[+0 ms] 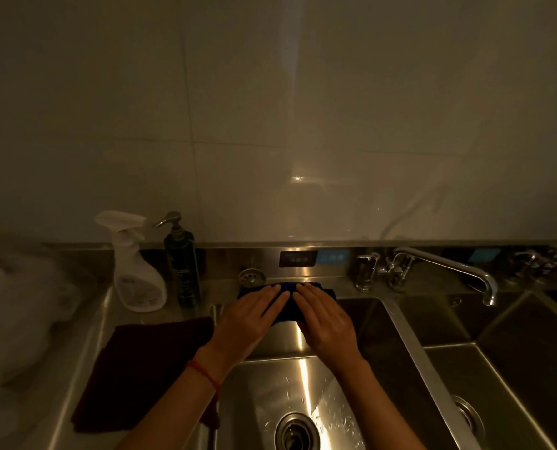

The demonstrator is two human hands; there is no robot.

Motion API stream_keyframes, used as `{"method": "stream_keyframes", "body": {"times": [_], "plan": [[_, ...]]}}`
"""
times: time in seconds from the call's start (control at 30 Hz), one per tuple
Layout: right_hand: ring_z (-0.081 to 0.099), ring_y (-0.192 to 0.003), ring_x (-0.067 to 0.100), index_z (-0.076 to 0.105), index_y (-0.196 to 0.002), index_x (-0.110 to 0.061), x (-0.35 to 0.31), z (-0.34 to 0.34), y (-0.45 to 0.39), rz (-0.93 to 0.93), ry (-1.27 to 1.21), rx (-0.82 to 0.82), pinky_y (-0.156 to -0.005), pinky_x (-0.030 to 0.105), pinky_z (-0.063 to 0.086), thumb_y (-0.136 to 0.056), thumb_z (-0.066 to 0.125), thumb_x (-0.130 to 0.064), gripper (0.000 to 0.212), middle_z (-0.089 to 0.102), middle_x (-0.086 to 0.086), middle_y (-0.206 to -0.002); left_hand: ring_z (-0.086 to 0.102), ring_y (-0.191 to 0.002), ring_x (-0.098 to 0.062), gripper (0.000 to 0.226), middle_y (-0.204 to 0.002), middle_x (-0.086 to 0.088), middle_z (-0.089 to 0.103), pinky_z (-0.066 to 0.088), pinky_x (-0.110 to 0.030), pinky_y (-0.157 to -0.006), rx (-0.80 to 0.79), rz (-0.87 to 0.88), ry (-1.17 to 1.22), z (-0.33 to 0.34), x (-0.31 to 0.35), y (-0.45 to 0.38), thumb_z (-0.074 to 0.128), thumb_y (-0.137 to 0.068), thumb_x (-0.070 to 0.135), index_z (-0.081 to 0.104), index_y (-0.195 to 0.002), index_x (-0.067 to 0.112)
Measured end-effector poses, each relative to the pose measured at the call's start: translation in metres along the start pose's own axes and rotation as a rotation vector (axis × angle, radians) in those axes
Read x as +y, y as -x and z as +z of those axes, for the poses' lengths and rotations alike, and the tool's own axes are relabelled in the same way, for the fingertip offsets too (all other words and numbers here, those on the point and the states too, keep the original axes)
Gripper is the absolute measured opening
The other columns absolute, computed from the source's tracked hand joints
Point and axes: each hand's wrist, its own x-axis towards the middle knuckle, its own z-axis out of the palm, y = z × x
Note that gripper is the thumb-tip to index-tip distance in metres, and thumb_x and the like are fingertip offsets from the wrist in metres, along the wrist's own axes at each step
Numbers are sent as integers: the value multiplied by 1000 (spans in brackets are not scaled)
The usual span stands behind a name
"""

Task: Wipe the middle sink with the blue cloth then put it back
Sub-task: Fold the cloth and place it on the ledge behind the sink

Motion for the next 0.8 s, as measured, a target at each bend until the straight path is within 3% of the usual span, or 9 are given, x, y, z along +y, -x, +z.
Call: {"method": "stream_keyframes", "body": {"times": [0.2, 0.4, 0.57, 0.67, 0.8], "plan": [[65, -101, 29, 69, -101, 2, 43, 23, 17, 7, -27, -26, -86, 40, 52, -80, 59, -16, 29, 68, 18, -106, 75, -88, -24, 61, -102, -13, 75, 62, -32, -70, -36, -34, -8, 45, 10, -20, 95, -45, 6, 75, -103, 7], [65, -99, 30, 69, -101, 1, 88, 51, 34, 29, -56, -86, -84, 42, 52, -61, 84, -9, 44, 69, 18, -105, 75, -88, -23, 63, -101, -12, 76, 62, -32, -72, -78, -62, -11, 90, 18, -41, 96, -42, 12, 76, -102, 10], [65, -99, 29, 69, -101, -1, 114, 78, 48, 46, -46, -78, -88, 40, 48, -77, 62, -15, 28, 69, 16, -105, 75, -86, -22, 63, -98, -10, 76, 62, -33, -71, -84, -69, -10, 124, 19, -52, 97, -39, 13, 77, -99, 11], [66, -99, 28, 69, -100, -1, 127, 93, 53, 74, -58, -135, -86, 41, 49, -60, 85, -8, 44, 69, 16, -105, 75, -85, -23, 61, -97, -11, 77, 62, -34, -69, -74, -71, -2, 144, 16, -59, 97, -39, 12, 78, -97, 11], [65, -100, 28, 69, -100, -1, 143, 113, 57, 97, -86, -173, -84, 42, 51, -53, 87, -5, 51, 69, 15, -106, 75, -87, -23, 62, -99, -11, 76, 62, -34, -69, -81, -80, 7, 171, 10, -65, 97, -38, 12, 78, -97, 11]]}}
